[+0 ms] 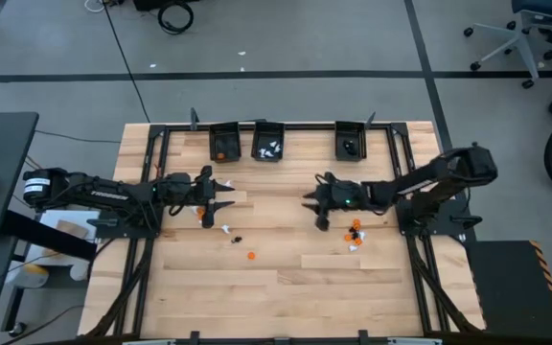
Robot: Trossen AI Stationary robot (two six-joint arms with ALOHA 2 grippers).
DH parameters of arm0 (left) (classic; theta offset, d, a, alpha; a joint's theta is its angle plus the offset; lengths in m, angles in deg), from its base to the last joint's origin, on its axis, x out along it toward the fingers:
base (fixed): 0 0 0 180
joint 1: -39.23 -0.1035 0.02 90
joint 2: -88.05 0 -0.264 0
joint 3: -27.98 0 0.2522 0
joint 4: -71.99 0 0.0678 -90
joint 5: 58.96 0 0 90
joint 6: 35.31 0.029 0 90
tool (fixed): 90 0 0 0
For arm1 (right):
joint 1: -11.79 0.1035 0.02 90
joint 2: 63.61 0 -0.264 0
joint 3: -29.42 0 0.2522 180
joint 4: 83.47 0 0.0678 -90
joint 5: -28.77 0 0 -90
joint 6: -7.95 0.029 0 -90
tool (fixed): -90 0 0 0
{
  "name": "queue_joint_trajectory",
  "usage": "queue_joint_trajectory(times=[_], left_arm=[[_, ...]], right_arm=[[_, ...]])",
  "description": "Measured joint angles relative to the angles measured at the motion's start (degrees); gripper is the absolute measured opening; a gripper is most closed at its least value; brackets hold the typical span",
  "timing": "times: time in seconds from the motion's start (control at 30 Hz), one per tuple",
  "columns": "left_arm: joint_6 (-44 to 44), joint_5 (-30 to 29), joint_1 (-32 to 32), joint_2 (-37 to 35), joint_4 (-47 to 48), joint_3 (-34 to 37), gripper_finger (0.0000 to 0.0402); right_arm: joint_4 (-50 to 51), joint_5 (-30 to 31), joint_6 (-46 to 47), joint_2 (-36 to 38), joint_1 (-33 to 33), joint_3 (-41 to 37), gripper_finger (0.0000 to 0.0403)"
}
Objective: Sort Halloween decoration
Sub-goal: Put the orange pumpkin toy into the left black bin
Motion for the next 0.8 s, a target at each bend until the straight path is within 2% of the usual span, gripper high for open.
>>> queue_joint_trajectory(times=[0.1, 0.17, 0.27, 0.37, 0.57, 0.67, 0.8], left_arm=[[1.2, 0.0, 0.0, 0.0, -0.4, 0.0, 0.0172], [1.5, 0.0, 0.0, 0.0, -1.0, 0.0, 0.0172], [2.5, 0.0, 0.0, 0.0, -2.6, 0.0, 0.0172], [2.8, 0.0, -0.1, 0.0, -4.7, 0.0, 0.0172], [3.2, 0.0, -0.1, 0.0, -6.9, 0.0, 0.0172], [3.2, 0.0, -0.1, 0.0, -6.9, 0.0, 0.0172], [3.7, 0.0, -0.1, 0.0, -6.7, 0.0, 0.0172]], right_arm=[[0.7, -4.8, 0.2, 4.9, 1.1, -3.6, 0.0149], [6.4, -5.9, 4.0, 8.4, 1.8, -4.6, 0.016], [25.4, -5.7, 12.7, 13.8, 2.8, -1.9, 0.0179], [47.0, -4.9, 19.9, 16.0, 4.6, 3.3, 0.0191], [69.6, -5.4, 26.6, 15.5, 8.9, 13.7, 0.0194], [74.3, -7.5, 27.0, 14.3, 10.6, 15.9, 0.0199], [76.2, -9.3, 26.7, 13.1, 12.1, 15.8, 0.0225]])
